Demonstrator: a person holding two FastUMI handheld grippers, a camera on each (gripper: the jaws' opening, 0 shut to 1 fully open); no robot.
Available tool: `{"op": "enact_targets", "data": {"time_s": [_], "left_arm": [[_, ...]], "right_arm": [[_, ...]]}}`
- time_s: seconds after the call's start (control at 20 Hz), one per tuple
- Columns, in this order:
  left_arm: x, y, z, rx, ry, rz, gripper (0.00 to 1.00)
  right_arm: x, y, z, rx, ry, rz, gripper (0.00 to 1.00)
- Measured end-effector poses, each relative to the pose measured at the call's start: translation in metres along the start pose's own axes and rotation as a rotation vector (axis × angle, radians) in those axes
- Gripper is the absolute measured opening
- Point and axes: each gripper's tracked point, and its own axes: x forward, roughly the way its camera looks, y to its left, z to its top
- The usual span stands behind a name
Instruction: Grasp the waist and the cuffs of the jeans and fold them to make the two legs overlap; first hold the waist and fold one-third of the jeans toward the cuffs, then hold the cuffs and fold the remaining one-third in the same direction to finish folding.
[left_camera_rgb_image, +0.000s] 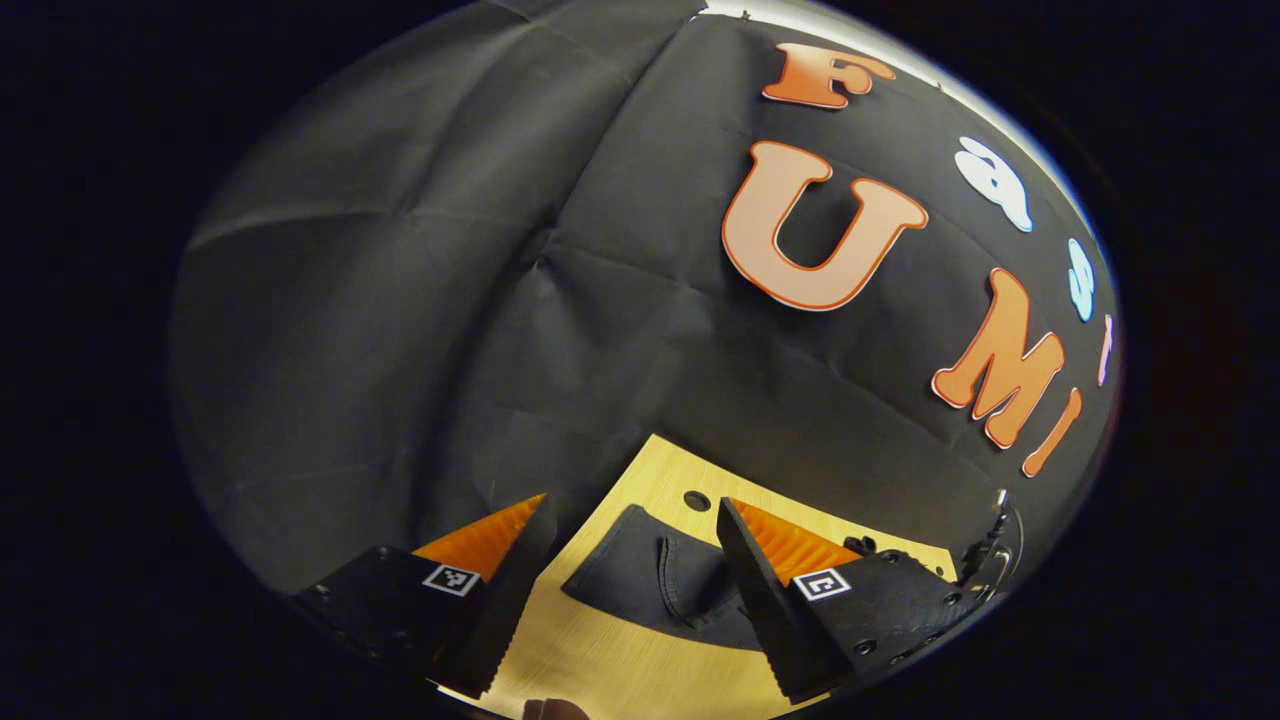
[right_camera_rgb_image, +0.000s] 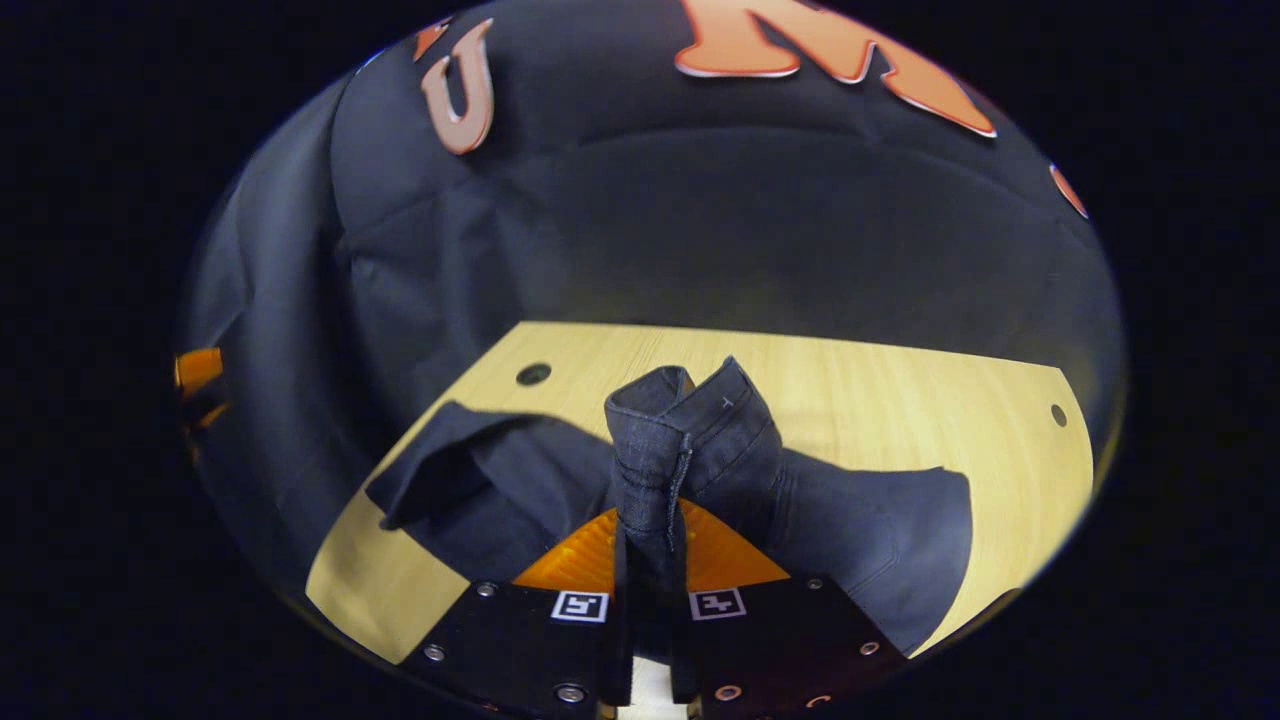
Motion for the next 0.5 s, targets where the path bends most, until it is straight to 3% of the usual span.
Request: {"op": "enact_targets", "data": {"time_s": [0.2, 0.25, 0.35, 0.5], "left_arm": [[0.01, 0.012, -0.017, -0.023, 0.04, 0.015, 0.98], [0.011, 0.012, -0.019, -0.034, 0.047, 0.012, 0.98], [0.016, 0.012, -0.026, -0.072, 0.064, 0.006, 0.98], [0.022, 0.005, -0.037, -0.152, 0.096, -0.011, 0.98]], "right_arm": [[-0.006, -0.003, 0.0, -0.059, 0.044, -0.037, 0.15], [-0.005, 0.003, -0.003, -0.042, 0.054, -0.016, 0.16], [-0.004, 0.035, -0.018, 0.083, 0.124, 0.128, 0.49], [-0.007, 0.046, -0.016, 0.188, 0.138, 0.155, 1.0]]}}
